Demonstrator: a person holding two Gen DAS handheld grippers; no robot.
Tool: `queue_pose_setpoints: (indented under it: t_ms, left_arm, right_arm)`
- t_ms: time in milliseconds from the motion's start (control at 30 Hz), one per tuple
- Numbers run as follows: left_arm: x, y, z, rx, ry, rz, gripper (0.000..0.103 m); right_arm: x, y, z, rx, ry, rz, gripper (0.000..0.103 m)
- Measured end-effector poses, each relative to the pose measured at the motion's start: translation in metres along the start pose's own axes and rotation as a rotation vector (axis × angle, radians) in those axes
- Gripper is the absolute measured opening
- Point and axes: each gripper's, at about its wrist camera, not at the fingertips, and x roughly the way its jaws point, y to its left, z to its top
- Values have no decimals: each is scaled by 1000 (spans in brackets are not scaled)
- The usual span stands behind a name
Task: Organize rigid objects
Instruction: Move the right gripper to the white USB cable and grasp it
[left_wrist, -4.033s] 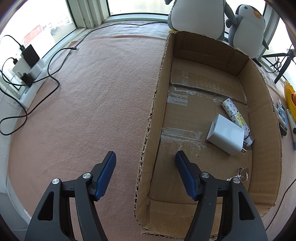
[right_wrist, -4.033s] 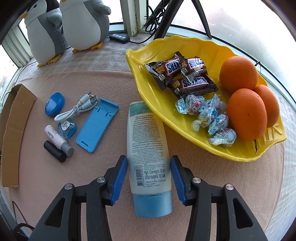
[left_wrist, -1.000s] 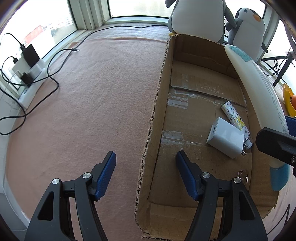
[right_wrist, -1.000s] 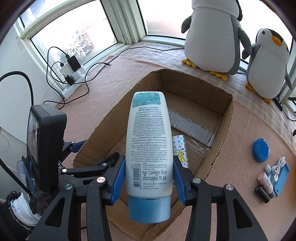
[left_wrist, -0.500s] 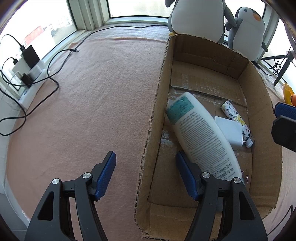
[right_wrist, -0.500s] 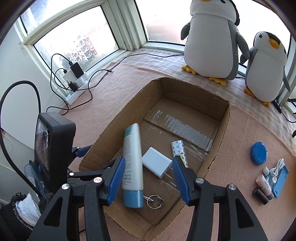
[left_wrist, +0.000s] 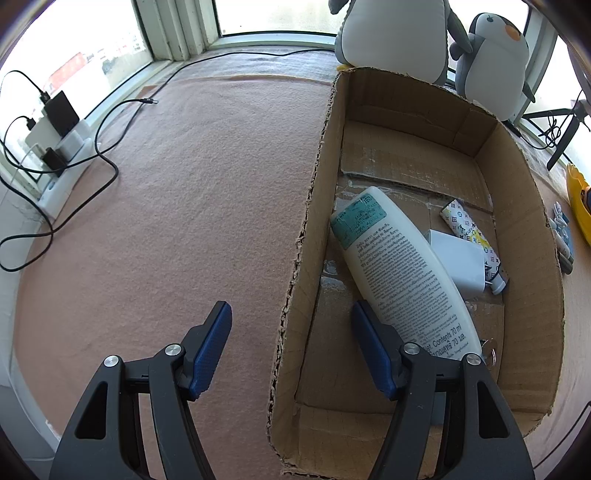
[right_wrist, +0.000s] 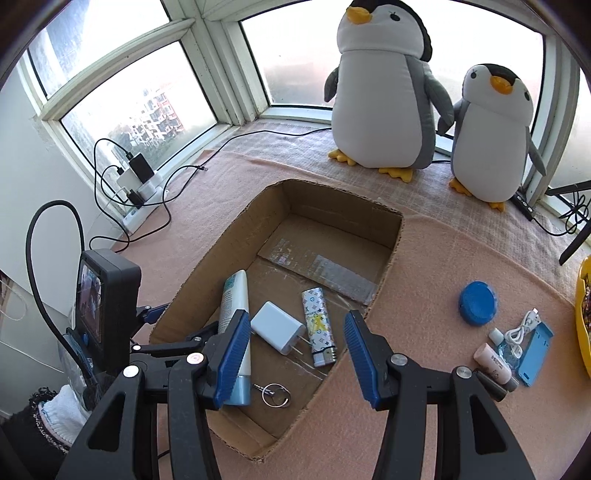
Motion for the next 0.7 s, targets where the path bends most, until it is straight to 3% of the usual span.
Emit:
queue_pose_setpoints:
  t_ms: [333, 600, 700]
  left_arm:
    - [0, 0, 0, 1, 0, 1, 69]
    - [0, 0, 0, 1, 0, 1, 69]
    - [0, 0, 0, 1, 0, 1, 69]
  right_arm:
    - [-31, -87, -14, 150, -30, -134, 49]
    - [-41, -172, -25, 322, 0, -226, 49]
    - [-36, -196, -29, 393, 24, -219, 49]
